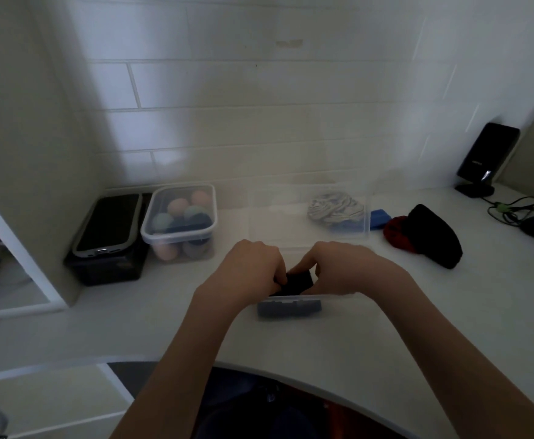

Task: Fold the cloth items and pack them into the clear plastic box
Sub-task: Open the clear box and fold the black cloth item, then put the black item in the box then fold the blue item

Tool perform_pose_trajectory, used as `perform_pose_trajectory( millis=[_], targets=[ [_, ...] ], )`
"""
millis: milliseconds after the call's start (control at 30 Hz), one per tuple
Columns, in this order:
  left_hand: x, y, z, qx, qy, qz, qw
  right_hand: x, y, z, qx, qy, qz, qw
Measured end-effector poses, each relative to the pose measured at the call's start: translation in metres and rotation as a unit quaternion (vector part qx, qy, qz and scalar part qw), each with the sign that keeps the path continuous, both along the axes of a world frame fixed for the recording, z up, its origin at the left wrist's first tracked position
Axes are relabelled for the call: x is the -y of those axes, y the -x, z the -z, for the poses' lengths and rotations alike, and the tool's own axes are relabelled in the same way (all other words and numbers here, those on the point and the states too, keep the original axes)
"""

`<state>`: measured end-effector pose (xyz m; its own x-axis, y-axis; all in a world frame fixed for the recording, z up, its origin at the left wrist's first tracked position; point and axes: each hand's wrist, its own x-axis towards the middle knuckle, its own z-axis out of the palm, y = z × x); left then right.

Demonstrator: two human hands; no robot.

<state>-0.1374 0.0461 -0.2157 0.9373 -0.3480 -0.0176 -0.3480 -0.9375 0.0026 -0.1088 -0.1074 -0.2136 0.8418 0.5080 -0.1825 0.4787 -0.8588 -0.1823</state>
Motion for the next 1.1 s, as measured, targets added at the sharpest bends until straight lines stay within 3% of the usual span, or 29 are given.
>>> perform_pose_trajectory(
  millis=[133,233,333,433,533,600,667,733,800,900,1100],
  targets=[
    [-0.001,0.001,0.000,-0.016,0.020,-0.003,1.000,0.002,-0.001,0.002,-0.034,-0.024,0.003,0.999],
    [-0.003,0.003,0.004,-0.027,0.094,-0.018,0.995,0.005,0.000,0.000,-0.035,-0.060,-0.011,0.998],
    [-0.007,0.004,0.006,0.001,0.211,-0.038,0.977,0.018,0.000,-0.003,-0.031,-0.190,-0.003,0.981],
    [-0.012,0.007,0.012,0.070,0.308,-0.043,0.948,0.040,-0.004,-0.006,0.051,-0.378,0.048,0.923],
    [-0.014,0.007,0.023,0.132,0.414,-0.049,0.899,0.067,-0.019,-0.003,0.199,-0.480,0.177,0.836],
    [-0.013,0.008,0.028,0.162,0.468,-0.057,0.867,0.085,-0.028,0.007,0.287,-0.435,0.258,0.814],
    [-0.012,0.009,0.030,0.174,0.491,-0.067,0.851,0.102,-0.037,0.023,0.334,-0.308,0.329,0.828],
    [-0.011,0.009,0.032,0.176,0.493,-0.072,0.849,0.114,-0.044,0.041,0.293,-0.211,0.383,0.850],
    [-0.010,0.009,0.034,0.174,0.490,-0.069,0.852,0.120,-0.048,0.056,0.218,-0.174,0.411,0.868],
    [-0.006,0.009,0.037,0.174,0.492,-0.066,0.851,0.123,-0.051,0.071,0.190,-0.106,0.373,0.902],
    [0.002,0.011,0.037,0.173,0.486,-0.056,0.855,0.118,-0.049,0.070,0.195,-0.176,0.334,0.905]
  ],
)
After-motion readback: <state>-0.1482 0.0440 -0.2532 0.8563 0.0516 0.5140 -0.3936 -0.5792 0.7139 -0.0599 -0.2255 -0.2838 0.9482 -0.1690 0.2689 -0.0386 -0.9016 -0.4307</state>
